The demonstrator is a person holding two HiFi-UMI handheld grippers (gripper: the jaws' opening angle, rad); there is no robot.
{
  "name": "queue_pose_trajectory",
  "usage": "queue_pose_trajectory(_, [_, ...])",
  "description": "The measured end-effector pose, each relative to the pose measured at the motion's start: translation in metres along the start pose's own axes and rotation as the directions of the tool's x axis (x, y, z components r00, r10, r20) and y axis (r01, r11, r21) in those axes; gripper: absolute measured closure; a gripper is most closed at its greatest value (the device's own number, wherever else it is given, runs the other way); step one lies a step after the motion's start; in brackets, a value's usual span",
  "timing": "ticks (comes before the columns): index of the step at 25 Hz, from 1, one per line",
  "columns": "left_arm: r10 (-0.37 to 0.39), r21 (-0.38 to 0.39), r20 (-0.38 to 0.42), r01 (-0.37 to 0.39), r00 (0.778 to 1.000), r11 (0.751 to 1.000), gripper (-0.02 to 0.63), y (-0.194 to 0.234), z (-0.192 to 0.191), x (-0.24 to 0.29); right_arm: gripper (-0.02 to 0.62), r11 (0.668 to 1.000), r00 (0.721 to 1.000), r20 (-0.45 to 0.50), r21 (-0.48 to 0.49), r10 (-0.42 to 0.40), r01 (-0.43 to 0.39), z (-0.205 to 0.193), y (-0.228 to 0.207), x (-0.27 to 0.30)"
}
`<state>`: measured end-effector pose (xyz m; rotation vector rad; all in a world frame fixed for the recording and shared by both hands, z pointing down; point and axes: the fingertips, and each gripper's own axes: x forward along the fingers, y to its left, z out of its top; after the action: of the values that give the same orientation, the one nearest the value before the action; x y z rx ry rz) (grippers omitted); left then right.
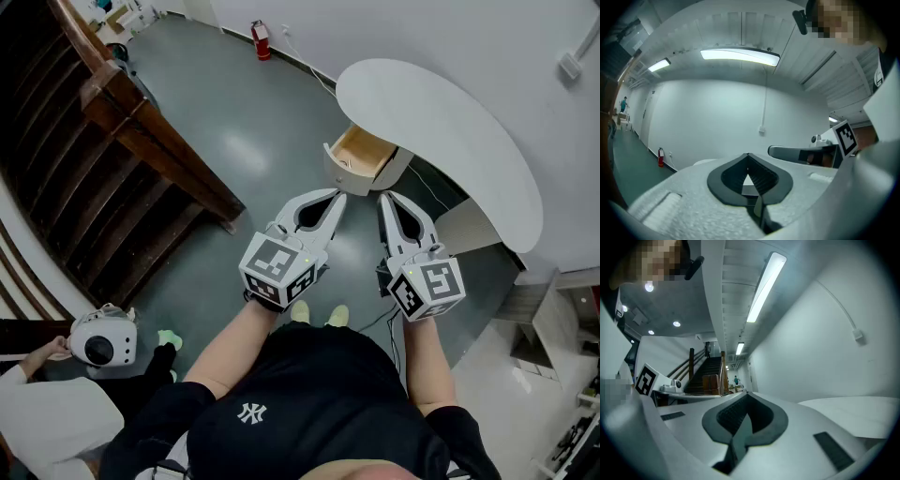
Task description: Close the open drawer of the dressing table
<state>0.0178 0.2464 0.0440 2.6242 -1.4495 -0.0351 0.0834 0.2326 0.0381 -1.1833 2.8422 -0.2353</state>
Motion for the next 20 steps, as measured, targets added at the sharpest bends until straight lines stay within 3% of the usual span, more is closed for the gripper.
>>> queue_pose_trajectory(7, [0.005,0.003,0.001,-0.005,1.0,1.0,0.597,-0.004,-0.003,0.001,0.581,1.0,1.0,-0.003,-0.003,0.005,-0.005,-0.003,-0.002,-0.003])
queue_pose_trajectory(11, [0.003,-0.007,-0.001,-0.003,1.0,1.0,0.597,-0.006,-0.009,-0.002,0.58,0.998,0.999,0.004,0.048,0.034,-0.034,-0.007,0.0,-0.008])
queue_pose_trajectory(20, [0.036,0.012,-0.012,-0.035,0.999,0.999,0.597,-0.003,-0.025,0.008,0.58,0.996,0.999,0.03,0.088,0.03,-0.032,-0.012,-0.029,-0.019])
